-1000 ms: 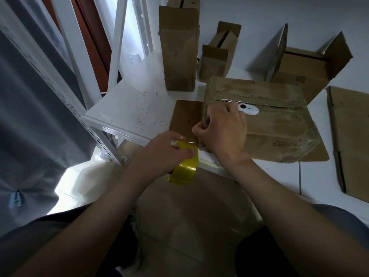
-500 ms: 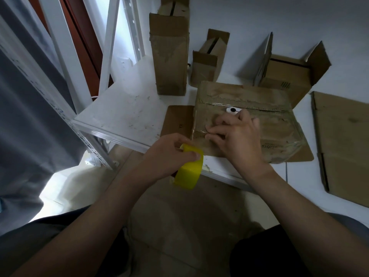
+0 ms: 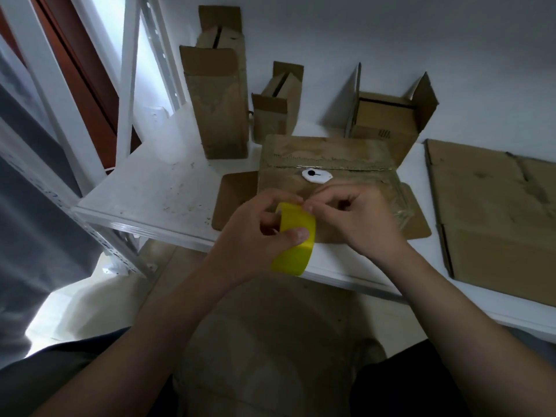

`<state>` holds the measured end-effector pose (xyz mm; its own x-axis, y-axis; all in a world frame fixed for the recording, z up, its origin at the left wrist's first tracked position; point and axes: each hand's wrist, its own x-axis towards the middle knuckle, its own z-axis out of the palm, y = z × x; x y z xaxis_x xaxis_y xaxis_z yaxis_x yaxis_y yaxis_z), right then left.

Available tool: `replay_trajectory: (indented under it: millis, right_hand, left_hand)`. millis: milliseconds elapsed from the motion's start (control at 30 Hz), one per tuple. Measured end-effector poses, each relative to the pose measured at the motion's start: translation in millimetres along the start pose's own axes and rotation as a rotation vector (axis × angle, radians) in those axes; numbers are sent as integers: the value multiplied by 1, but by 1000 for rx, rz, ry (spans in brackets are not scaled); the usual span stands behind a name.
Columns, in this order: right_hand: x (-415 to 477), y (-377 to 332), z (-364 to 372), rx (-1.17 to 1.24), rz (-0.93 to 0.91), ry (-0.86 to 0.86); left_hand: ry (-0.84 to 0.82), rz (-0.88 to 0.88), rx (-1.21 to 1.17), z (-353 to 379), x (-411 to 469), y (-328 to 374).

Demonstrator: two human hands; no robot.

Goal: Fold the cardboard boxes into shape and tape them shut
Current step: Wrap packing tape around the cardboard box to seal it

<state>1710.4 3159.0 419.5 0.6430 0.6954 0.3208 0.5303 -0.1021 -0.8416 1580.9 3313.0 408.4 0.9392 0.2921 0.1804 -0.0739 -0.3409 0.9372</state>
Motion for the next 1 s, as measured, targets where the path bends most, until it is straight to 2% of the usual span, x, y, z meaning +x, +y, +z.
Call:
replay_trajectory:
  millis: [100,267,467,533,600,700,800,1000]
  right_hand:
    - [-7,-2,-10,-210,-69,80]
    - [-13,1,-20,-376,-134,154]
    - [-16,11,-25,-351,-109,230]
    - [-14,16,-27,-289,-20,179]
    - [-11,19,-28,-251,43,118]
    - [-11,21,-32,-257,25,74]
    - [-11,20,-32,-286,12,42]
    - [-14,18,-30,-282,-3,7]
  left_hand:
    - [-8,25,-71,13,6,7]
    - [-20,14,-124,27,17,10]
    - [40,-68,-148,40,24,1]
    - [63,-98,-94,42,26,-5]
    - [51,-92,57,45,25,-11]
    - [122,54,268,47,23,-18]
    - [227,209,313,45,27,-20]
    - [222,235,393,44,29,-23]
